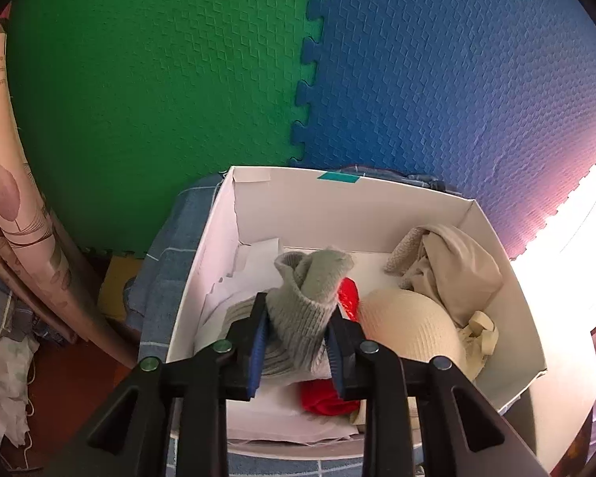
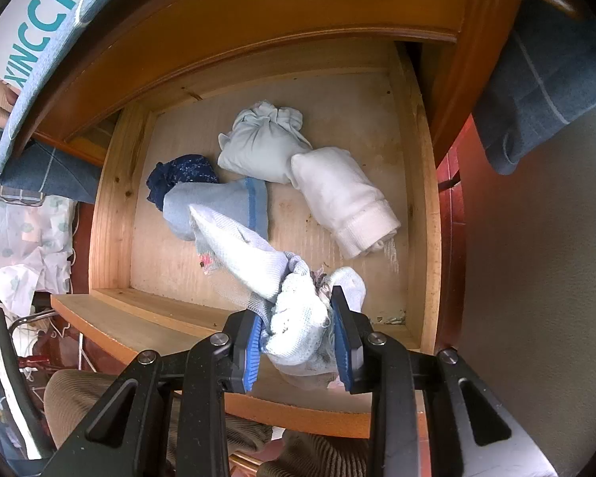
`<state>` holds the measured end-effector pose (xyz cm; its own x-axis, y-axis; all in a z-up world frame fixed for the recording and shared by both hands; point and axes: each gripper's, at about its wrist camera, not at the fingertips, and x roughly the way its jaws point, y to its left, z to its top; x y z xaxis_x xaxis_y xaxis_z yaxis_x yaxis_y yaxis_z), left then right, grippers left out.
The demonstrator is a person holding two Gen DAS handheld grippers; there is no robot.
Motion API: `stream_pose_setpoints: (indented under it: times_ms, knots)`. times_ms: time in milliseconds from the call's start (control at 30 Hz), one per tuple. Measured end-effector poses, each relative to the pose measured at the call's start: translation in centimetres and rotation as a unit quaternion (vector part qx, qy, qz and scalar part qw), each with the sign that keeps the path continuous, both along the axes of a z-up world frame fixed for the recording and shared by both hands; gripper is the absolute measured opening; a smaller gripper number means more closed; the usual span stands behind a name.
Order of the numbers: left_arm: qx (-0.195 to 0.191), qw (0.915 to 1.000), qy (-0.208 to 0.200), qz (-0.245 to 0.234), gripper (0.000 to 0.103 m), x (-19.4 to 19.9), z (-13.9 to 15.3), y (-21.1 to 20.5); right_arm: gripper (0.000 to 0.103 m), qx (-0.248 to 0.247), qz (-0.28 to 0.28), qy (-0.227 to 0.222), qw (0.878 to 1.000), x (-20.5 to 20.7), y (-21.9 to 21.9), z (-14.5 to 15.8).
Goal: Take underwear out of drawer
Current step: 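Open the left tool to release the grey sock and withdraw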
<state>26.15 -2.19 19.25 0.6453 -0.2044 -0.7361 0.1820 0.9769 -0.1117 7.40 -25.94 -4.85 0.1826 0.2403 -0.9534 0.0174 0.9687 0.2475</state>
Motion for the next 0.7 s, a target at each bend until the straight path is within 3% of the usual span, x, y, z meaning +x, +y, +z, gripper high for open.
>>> stream_pose_setpoints:
  times_ms: [267, 533, 700]
  knots:
    - [0.01, 0.9998, -0.014, -0.003, 0.052, -1.3, 2.3, -0.2, 0.029, -0.002, 0.001, 0.0, 1.0, -0.1, 0.0, 0.1]
    - [0.031, 0.998, -0.055, 0.008, 0.054, -5.1, 4.8, 0.5, 0.029, -0.009, 0.006, -0.001, 1.0, -0.1, 0.3, 0.1]
    - [0.044, 0.9967, -0.068, 0.01, 0.054, -9.1, 4.4, 1.4, 0.029, -0.024, 0.015, -0.007, 1.0, -0.2, 0.6, 0.4]
